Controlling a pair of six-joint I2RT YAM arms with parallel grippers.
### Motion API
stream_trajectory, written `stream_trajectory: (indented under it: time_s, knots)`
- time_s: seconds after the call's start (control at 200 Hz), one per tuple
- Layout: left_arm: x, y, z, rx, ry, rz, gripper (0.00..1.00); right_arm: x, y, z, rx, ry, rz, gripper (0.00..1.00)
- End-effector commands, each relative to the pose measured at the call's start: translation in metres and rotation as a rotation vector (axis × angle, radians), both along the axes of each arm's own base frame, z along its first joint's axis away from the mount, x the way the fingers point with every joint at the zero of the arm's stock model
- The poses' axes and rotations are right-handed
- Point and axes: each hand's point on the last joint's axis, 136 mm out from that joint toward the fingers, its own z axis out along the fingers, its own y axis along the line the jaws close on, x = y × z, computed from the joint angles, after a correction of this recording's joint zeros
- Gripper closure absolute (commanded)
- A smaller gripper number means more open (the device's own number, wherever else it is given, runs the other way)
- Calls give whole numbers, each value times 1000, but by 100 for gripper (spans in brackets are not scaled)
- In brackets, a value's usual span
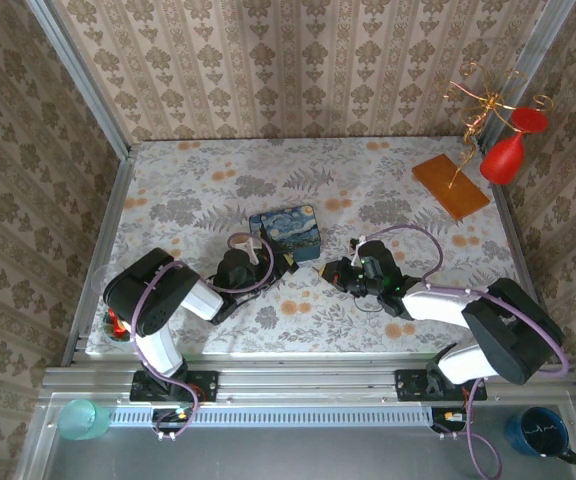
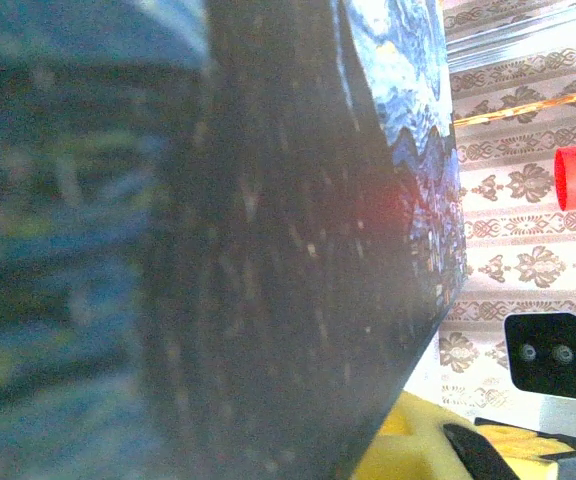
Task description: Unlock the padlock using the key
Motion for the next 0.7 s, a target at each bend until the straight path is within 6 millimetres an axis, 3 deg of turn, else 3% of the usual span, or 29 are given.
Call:
stream_trajectory:
  time_s: [0.0, 0.695]
  knots:
    - [6, -9, 35, -112, -50, -12, 100, 6, 7, 8, 52, -27, 3, 100]
    - [11, -12, 54, -207, -10, 15, 100, 3, 30, 7, 158, 66, 67, 100]
